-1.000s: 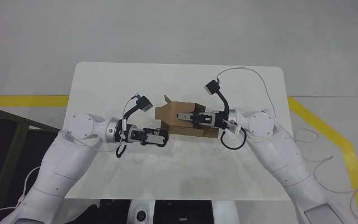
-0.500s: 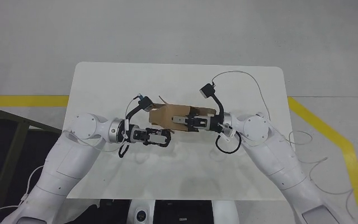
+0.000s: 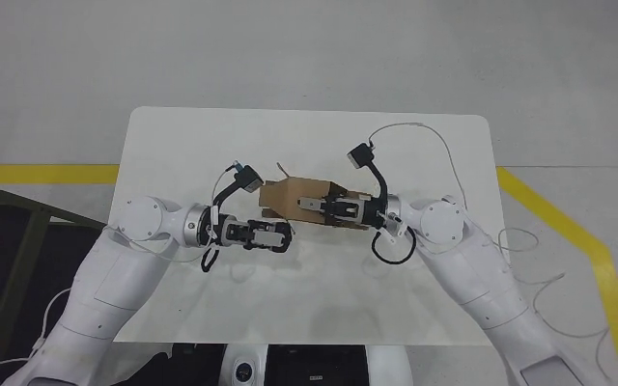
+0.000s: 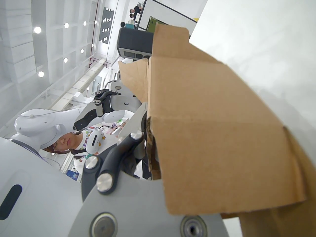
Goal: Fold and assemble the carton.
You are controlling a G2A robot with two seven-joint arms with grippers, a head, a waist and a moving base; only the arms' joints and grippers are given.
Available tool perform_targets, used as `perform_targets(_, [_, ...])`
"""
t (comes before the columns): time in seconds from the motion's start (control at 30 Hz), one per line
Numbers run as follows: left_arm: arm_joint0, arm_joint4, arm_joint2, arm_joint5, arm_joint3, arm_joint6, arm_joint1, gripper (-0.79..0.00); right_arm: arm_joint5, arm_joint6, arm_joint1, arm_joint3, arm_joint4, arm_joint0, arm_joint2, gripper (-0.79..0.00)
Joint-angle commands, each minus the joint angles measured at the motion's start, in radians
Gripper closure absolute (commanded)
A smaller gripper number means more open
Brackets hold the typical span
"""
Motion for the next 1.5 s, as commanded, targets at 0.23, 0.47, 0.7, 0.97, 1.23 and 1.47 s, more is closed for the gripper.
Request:
perform_targets(0.23, [0.019,0.094,-0.091,-0.002,0.009,-0.02,0.023,-0.785,0.008,0.109,0.023,0.01,0.067,-0.026,0.089,0.0])
perform_targets(0.47, [0.051,0.276,-0.145,0.036,0.005,-0.001,0.045,-0.785,-0.032,0.217,0.042,-0.01,0.141,-0.063,0.156,0.0])
perform_targets(0.7, [0.054,0.347,-0.115,0.052,0.017,0.017,0.047,-0.785,-0.045,0.278,0.043,-0.036,0.214,-0.08,0.151,0.0])
perform_targets(0.97, [0.027,0.365,-0.058,0.059,0.038,0.033,0.039,-0.785,-0.051,0.281,0.034,-0.043,0.247,-0.081,0.11,0.0])
perform_targets(1.23, [0.002,0.348,-0.032,0.057,0.043,0.044,0.035,-0.785,-0.055,0.287,0.027,-0.049,0.263,-0.071,0.083,0.0])
perform_targets(1.47, [-0.02,0.327,-0.017,0.057,0.039,0.048,0.031,-0.785,-0.06,0.29,0.019,-0.049,0.272,-0.058,0.056,0.0])
